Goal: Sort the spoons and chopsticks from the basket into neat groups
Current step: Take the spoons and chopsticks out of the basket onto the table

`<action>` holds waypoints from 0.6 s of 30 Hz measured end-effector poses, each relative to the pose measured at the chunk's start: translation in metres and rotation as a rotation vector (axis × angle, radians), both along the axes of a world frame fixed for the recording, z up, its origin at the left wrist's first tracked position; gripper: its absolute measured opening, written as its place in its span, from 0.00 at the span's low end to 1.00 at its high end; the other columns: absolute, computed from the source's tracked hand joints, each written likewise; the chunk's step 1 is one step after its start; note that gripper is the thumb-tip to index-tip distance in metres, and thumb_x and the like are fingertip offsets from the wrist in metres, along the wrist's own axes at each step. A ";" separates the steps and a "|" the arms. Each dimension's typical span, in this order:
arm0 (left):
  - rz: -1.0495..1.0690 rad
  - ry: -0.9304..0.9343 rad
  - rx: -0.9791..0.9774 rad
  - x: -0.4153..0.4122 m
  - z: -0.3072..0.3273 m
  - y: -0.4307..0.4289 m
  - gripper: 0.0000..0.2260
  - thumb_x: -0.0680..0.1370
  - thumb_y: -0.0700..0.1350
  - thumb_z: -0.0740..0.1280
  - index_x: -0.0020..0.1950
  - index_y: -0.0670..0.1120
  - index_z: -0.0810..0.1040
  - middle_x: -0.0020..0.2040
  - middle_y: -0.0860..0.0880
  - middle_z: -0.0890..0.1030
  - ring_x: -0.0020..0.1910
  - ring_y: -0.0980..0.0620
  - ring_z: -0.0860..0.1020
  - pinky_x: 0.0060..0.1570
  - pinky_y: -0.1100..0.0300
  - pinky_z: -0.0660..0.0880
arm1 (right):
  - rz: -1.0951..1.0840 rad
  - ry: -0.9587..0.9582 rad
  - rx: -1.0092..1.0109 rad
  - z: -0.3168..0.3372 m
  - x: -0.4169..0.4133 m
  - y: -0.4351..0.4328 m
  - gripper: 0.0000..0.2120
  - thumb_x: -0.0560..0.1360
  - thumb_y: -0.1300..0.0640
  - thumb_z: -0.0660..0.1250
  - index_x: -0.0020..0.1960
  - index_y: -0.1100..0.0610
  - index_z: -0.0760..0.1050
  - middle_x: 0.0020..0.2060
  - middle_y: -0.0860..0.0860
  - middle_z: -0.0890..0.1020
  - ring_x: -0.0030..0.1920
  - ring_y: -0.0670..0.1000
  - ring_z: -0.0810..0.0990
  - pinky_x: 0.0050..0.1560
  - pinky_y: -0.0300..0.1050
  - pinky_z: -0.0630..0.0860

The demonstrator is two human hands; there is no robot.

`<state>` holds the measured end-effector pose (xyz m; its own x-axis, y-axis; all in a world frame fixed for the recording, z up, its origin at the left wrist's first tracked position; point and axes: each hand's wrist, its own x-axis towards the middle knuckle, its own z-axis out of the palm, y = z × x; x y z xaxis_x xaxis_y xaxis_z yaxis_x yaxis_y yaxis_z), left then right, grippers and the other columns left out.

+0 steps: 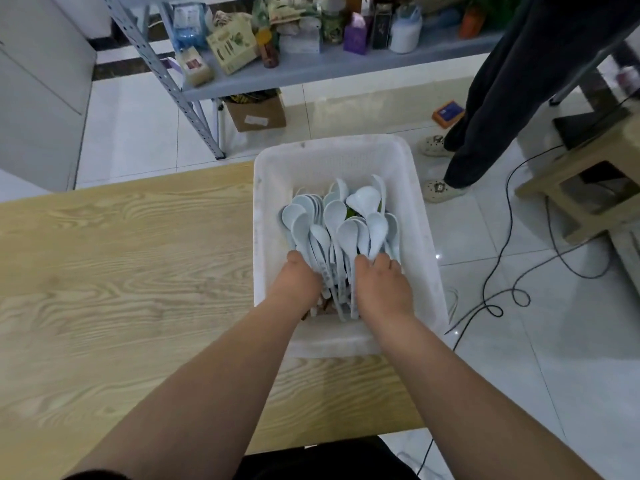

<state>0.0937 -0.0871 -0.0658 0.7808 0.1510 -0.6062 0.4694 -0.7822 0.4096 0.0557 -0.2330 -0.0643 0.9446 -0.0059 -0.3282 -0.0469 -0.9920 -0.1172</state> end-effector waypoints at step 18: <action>0.227 0.089 -0.530 -0.033 0.025 0.032 0.07 0.79 0.37 0.64 0.55 0.46 0.74 0.36 0.44 0.81 0.32 0.48 0.80 0.41 0.49 0.81 | -0.603 0.234 0.647 0.013 0.005 -0.022 0.15 0.75 0.59 0.69 0.55 0.55 0.64 0.42 0.50 0.77 0.37 0.50 0.78 0.28 0.41 0.69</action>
<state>0.0606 -0.0547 -0.0408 0.7068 -0.0332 -0.7066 0.6519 -0.3572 0.6689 0.0604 -0.2551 -0.0512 0.7501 -0.2247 -0.6219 -0.6283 -0.5356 -0.5643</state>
